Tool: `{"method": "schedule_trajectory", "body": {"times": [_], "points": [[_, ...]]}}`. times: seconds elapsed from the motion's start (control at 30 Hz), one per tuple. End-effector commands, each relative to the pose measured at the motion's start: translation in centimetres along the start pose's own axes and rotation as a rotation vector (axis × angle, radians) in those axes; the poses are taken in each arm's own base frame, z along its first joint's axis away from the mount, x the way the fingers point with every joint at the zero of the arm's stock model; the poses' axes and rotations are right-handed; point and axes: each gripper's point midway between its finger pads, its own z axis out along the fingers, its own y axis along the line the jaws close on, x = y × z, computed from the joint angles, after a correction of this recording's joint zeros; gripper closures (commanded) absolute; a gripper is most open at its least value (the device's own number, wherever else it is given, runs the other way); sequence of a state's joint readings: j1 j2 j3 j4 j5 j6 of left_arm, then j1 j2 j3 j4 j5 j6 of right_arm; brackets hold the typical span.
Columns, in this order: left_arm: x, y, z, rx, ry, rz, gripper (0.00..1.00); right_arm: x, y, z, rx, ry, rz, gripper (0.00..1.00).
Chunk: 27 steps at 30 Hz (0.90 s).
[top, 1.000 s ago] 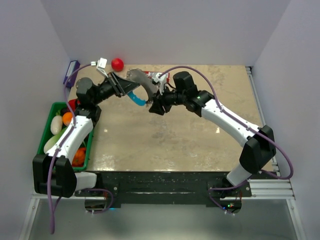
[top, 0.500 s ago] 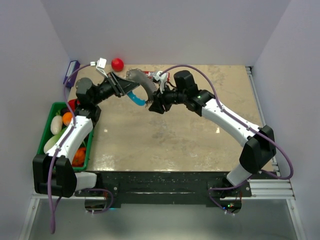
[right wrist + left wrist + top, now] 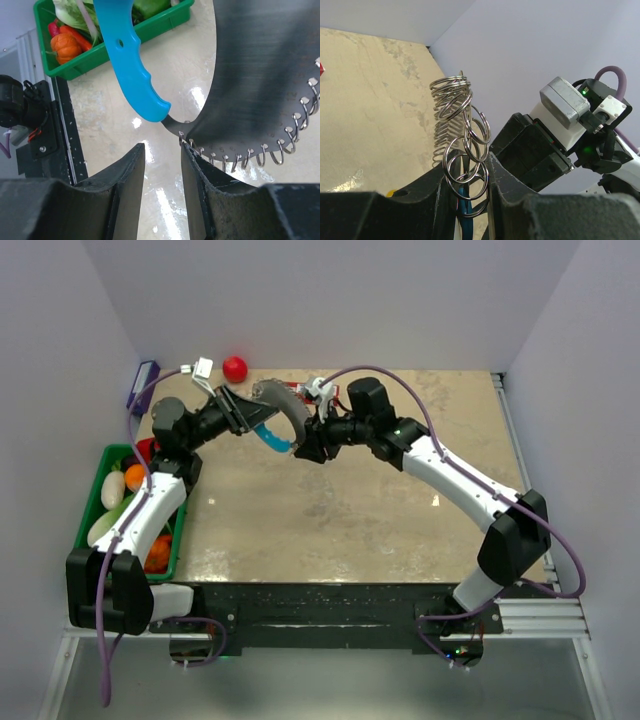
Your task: Remove the keys from the keyring
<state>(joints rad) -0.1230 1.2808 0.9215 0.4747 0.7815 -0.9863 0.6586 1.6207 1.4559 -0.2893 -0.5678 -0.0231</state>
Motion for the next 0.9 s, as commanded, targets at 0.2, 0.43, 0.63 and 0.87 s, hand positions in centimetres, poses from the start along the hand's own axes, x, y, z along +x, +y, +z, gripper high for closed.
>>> {"method": "schedule_trajectory", "body": {"times": [0.2,0.43,0.63,0.87], "points": [[-1.4,-2.3,-0.7,0.068,-0.045,0.059,1.0,-2.6,-1.2,0.2,0.05,-0.054,-0.037,0.62],[-1.4,-2.3,-0.7,0.069,-0.046,0.057,1.0,-2.1,-1.4,0.4,0.052,-0.045,-0.039,0.64],[-1.4,-2.2,-0.6,0.067,-0.048,0.053,1.0,-2.3,-0.7,0.4,0.029,-0.065,-0.042,0.64],[-1.5,-2.1,-0.6,0.067,-0.051,0.049,1.0,-2.0,-0.2,1.2,0.021,-0.049,-0.056,0.63]]}}
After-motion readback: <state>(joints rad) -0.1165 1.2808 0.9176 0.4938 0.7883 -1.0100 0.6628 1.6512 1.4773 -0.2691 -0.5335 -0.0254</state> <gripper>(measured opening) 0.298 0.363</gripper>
